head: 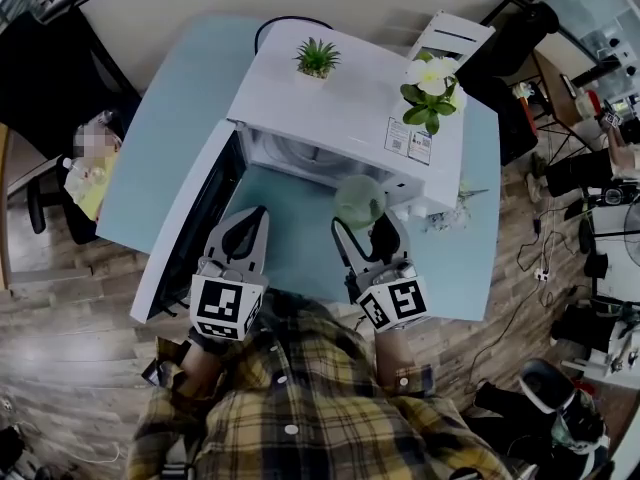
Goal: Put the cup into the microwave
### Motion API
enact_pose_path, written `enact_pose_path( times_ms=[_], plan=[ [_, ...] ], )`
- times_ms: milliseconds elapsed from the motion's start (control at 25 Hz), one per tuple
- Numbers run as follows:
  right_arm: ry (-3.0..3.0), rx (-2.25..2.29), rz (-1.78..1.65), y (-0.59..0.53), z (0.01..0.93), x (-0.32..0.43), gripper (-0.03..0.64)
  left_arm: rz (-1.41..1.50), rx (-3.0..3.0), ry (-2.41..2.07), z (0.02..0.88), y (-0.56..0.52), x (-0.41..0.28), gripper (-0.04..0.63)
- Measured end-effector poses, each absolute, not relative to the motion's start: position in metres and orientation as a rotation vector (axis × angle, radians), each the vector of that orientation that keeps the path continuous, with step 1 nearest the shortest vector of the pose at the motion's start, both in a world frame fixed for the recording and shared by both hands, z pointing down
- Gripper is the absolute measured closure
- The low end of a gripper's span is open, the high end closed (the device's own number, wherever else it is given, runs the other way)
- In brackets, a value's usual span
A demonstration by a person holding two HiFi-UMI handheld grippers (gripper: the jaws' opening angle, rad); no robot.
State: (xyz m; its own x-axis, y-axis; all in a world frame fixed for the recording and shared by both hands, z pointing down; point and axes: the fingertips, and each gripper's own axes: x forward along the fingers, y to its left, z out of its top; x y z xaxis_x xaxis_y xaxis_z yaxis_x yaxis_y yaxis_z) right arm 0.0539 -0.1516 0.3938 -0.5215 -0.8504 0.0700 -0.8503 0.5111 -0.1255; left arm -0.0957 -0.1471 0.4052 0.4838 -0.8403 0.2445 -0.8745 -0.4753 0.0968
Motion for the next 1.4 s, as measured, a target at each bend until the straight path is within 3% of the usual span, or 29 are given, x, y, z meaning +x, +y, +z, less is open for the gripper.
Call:
enact_pose_path(
  times_ms=[1400],
  plan=[
    [2.836, -1.545, -0.345, -0.190, 0.474, 0.033, 0.307, 0.304, 2.463, -1.378, 0.449, -0.141, -0.083, 0.604]
  ],
)
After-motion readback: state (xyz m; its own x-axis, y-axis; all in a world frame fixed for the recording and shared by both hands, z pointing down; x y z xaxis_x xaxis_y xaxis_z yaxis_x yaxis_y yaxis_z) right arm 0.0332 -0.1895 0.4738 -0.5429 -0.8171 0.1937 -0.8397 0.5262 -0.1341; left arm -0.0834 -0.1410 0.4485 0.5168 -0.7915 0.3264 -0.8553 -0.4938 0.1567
